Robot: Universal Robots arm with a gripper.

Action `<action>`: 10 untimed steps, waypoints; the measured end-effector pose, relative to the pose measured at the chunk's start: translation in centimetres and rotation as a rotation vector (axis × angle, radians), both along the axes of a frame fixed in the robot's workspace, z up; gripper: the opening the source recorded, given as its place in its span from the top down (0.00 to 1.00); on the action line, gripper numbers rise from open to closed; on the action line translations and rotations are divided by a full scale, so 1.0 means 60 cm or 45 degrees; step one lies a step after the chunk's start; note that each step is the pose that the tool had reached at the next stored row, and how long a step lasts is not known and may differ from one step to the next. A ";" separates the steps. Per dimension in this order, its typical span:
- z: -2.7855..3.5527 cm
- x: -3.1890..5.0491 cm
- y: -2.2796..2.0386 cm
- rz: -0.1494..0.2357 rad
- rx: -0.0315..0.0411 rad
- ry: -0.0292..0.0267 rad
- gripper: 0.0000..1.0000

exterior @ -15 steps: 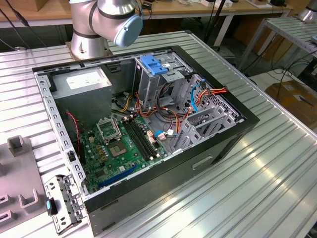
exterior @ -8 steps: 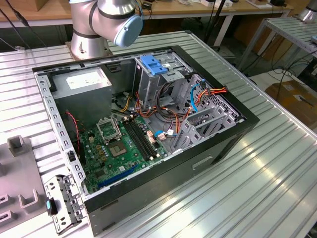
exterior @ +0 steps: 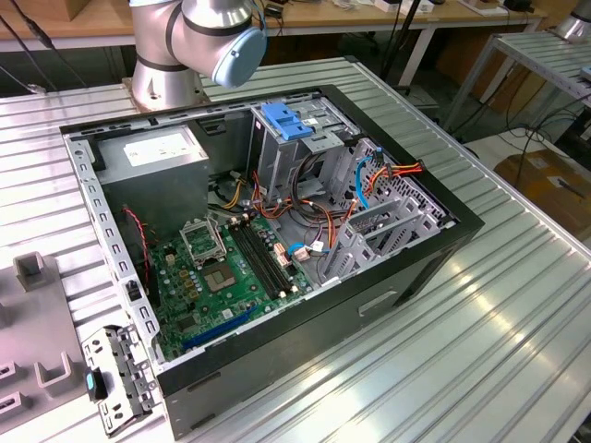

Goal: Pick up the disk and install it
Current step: 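Pick up the disk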

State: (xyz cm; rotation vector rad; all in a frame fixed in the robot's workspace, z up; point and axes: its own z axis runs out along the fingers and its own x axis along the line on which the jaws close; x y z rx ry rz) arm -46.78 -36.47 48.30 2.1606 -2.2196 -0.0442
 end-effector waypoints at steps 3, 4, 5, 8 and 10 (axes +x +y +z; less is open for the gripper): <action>0.007 0.000 0.0000 0.000 0.0003 -0.0001 0.63; 0.012 0.000 0.0000 0.000 0.0005 0.0001 0.63; 0.016 0.000 0.0000 0.000 0.0005 0.0000 0.63; 0.027 0.000 0.0000 0.000 0.0011 0.0000 0.63; 0.033 0.000 0.0000 0.000 0.0018 0.0000 0.63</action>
